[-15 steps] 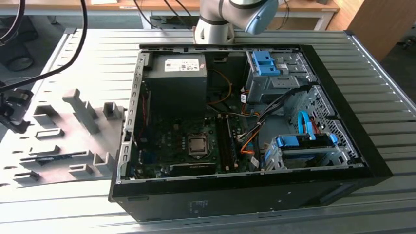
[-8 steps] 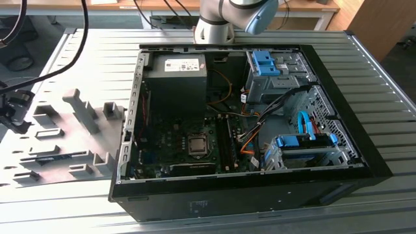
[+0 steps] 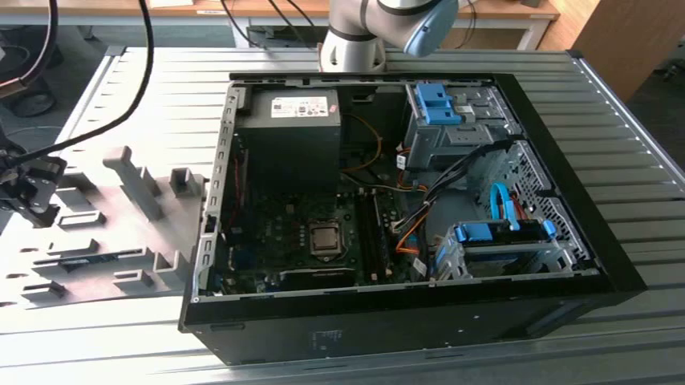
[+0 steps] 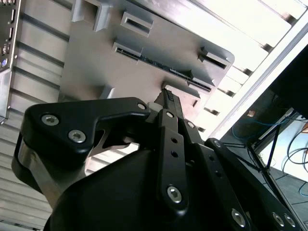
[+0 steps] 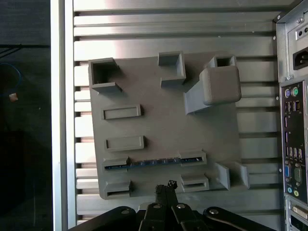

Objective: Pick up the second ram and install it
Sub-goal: 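Reach for the second ram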

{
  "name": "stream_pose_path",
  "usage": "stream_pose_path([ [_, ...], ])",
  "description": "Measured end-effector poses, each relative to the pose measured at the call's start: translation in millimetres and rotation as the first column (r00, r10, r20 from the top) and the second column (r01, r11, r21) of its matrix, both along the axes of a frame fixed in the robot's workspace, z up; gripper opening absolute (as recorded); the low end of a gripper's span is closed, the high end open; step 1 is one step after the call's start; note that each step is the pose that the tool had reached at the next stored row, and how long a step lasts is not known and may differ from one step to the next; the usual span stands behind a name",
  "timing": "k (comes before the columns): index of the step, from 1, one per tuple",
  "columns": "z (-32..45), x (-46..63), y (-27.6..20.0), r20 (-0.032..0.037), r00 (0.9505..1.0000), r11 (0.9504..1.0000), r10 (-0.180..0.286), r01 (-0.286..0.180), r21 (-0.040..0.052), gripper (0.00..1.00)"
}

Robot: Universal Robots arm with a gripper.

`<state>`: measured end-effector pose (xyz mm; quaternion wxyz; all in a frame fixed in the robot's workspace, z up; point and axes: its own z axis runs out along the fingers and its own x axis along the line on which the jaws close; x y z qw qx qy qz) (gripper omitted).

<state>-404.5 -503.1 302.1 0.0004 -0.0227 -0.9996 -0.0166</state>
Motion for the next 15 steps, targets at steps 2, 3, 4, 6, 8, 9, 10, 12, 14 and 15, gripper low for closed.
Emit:
stream_pose_path([
  [2, -3.6, -0.1, 0.0, 0.0, 1.0, 1.0, 0.001, -0.001, -0.001, 0.11],
  [3, -5.5, -0.1, 0.0, 0.0, 1.0, 1.0, 0.001, -0.001, -0.0012, 0.11],
  [4, -7.2, 0.0, 0.0, 0.0, 1.0, 1.0, 0.001, -0.001, -0.0012, 0.11],
  [6, -10.9, -0.1, 0.0, 0.0, 1.0, 1.0, 0.001, -0.001, -0.0016, 0.11],
  [8, -14.5, -0.1, 0.0, -0.0001, 1.0, 1.0, 0.001, -0.001, -0.0017, 0.11],
  [9, -16.3, -0.1, 0.1, -0.0002, 1.0, 1.0, 0.002, -0.002, -0.0016, 0.11],
  [10, -18.3, -0.1, 0.1, -0.0005, 1.0, 1.0, 0.002, -0.002, -0.0016, 0.11],
  [12, -21.8, -0.1, 0.1, -0.0009, 1.0, 1.0, 0.002, -0.002, -0.0016, 0.11],
  [14, -25.4, -0.1, 0.1, -0.0012, 1.0, 1.0, 0.002, -0.002, -0.0016, 0.11],
  [15, -27.2, -0.1, 0.1, -0.0013, 1.0, 1.0, 0.002, -0.002, -0.0017, 0.11],
])
